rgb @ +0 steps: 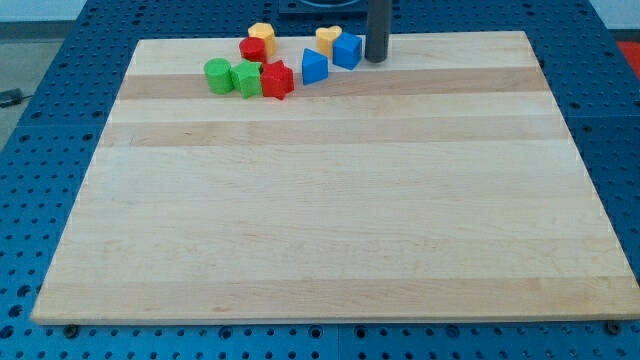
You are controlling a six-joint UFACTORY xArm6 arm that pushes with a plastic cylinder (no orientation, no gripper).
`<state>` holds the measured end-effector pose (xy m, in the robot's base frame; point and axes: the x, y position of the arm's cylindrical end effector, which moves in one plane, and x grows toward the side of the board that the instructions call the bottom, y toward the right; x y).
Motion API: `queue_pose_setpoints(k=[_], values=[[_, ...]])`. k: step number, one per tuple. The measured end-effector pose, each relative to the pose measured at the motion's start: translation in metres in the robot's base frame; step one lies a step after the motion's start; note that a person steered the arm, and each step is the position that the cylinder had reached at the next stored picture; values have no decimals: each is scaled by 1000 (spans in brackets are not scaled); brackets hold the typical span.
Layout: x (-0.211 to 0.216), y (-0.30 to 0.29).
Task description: Push the blue cube into the blue triangle
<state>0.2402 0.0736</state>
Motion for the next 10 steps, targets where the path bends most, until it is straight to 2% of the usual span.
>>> queue_pose_setpoints(k=[2,3,5,6,7,10], values=[[-31,-20],[-30,-32],[-22,30],[-21,15],[-20,-34],[-14,-83]])
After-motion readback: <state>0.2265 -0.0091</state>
